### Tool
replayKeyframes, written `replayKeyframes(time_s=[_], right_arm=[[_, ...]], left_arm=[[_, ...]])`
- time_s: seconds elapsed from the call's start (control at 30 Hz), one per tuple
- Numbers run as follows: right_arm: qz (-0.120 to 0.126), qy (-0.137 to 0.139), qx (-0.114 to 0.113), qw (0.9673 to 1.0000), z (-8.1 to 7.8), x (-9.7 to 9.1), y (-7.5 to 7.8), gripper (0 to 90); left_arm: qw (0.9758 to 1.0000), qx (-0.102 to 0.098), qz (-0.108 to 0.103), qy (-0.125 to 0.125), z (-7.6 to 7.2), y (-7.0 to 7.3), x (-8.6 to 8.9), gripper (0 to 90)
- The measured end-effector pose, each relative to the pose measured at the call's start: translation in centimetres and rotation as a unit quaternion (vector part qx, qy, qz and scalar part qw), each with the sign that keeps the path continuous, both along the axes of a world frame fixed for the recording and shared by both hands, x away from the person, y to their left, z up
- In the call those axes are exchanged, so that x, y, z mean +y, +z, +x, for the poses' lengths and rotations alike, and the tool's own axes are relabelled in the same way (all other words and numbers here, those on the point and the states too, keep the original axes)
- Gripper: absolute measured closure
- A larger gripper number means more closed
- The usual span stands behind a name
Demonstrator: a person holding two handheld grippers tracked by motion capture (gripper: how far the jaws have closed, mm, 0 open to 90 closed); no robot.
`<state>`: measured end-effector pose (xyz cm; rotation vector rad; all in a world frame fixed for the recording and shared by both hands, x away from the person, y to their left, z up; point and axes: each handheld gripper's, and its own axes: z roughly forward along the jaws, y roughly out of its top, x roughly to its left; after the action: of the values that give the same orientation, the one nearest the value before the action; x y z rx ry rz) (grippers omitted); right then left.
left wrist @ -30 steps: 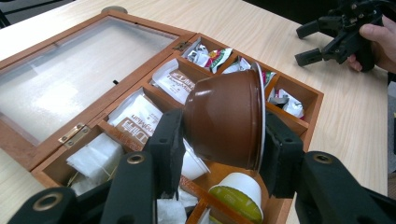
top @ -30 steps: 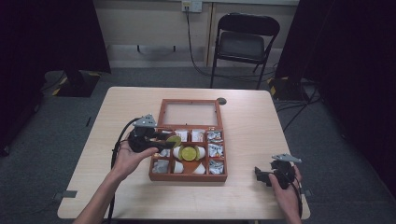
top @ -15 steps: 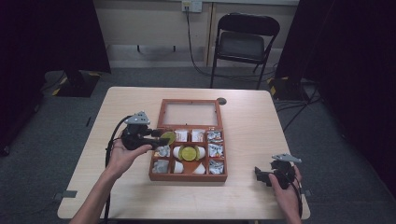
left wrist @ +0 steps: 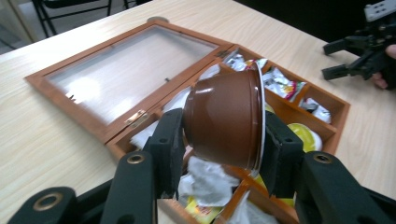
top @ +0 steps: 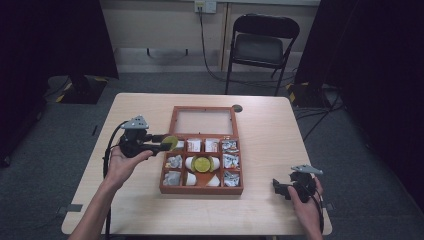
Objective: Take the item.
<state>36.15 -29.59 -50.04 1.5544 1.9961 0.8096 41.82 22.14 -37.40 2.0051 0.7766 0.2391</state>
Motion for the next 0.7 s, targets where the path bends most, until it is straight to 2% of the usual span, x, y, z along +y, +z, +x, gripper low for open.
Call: replayKeyframes(time_s=[0.4, 0.7], right_arm=[[0.0, 0.0, 0.0, 1.0, 0.0, 0.0, 0.0, 0.0], [0.0, 0.001, 0.0, 1.0, 0.0, 0.0, 0.0, 0.0]], left_arm=[[0.9995, 0.006, 0.001, 0.031, 0.9, -0.9, 1.9, 55.6], [0.9981, 0.01, -0.002, 0.06, 1.3, -1.3, 3.8, 55.5]])
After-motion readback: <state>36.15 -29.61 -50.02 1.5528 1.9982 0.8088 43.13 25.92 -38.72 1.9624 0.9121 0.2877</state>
